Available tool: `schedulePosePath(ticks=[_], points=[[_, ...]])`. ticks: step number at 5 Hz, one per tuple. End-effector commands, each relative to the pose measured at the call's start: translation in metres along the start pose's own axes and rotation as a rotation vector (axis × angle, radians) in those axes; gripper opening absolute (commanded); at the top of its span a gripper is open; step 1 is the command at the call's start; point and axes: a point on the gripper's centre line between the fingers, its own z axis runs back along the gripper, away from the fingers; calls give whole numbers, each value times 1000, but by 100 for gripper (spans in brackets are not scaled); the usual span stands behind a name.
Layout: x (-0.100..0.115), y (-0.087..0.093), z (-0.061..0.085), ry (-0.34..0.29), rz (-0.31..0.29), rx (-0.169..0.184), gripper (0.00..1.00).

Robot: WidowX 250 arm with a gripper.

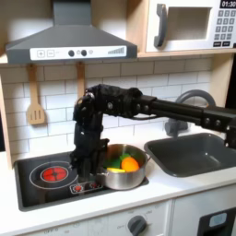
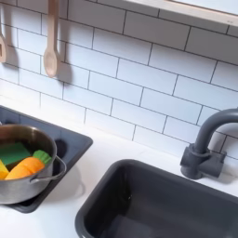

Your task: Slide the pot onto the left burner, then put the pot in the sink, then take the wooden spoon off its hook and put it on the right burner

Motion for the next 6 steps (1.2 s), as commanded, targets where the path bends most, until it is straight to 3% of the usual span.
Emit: schedulePosePath(ticks=[1, 3, 5, 6], points=[[11, -8, 4, -28, -34, 2, 100], [15, -15, -9, -40, -55, 18, 100], [24, -10, -7, -76, -68, 35, 100], [23, -12, -8, -58, -82, 14, 100]])
